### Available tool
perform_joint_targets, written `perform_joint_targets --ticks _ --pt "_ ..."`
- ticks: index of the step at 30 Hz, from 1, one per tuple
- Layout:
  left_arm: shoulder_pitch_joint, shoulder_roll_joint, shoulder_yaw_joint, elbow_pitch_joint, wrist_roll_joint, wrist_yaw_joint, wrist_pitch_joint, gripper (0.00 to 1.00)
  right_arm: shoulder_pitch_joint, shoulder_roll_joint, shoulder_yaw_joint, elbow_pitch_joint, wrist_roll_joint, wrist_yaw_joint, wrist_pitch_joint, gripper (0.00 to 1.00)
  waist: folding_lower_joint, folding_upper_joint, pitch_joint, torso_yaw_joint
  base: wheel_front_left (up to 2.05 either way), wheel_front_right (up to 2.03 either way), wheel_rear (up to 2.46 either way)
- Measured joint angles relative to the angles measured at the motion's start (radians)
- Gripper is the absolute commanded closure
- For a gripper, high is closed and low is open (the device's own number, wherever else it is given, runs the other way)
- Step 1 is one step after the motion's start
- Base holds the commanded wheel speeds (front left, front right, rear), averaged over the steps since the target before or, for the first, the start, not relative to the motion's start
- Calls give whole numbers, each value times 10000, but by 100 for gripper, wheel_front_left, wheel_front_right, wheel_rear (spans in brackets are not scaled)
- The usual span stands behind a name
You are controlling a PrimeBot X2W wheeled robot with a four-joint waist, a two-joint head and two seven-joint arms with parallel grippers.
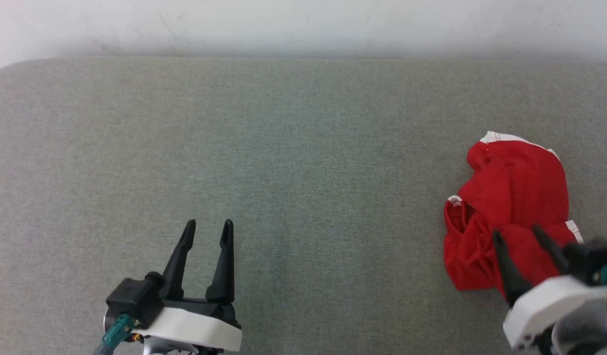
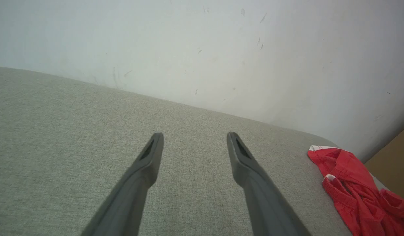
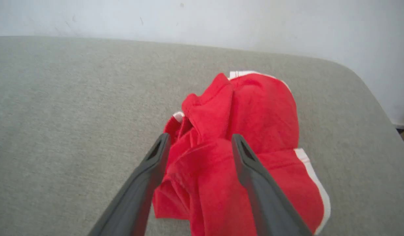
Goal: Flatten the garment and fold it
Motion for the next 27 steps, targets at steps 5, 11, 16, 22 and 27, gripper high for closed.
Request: perform_joint_targets --ticks 5,11,16,22,27 --pt "0 -10 -90 56 -8 -8 -2 0 -1176 -872 662 -1338 242 0 941 0 0 0 -91 193 0 0 0" --pt "-24 -65 -190 98 -42 -17 -15 0 -2255 -1760 1266 -314 385 -2 2748 0 1 0 24 641 0 0 0" --pt "-323 -148 -301 201 -50 -75 -21 0 -2555 -2059 1732 1168 360 0 3699 0 0 0 297 1144 0 0 0" --pt "-405 -234 -368 366 -56 -98 -104 0 -2679 -2159 1871 2522 46 2 4034 0 1 0 669 1769 0 0 0" --pt "-406 -282 -307 414 -69 -98 -105 0 -2798 -1841 1394 2698 -155 0 3900 100 0 0 862 2144 0 0 0"
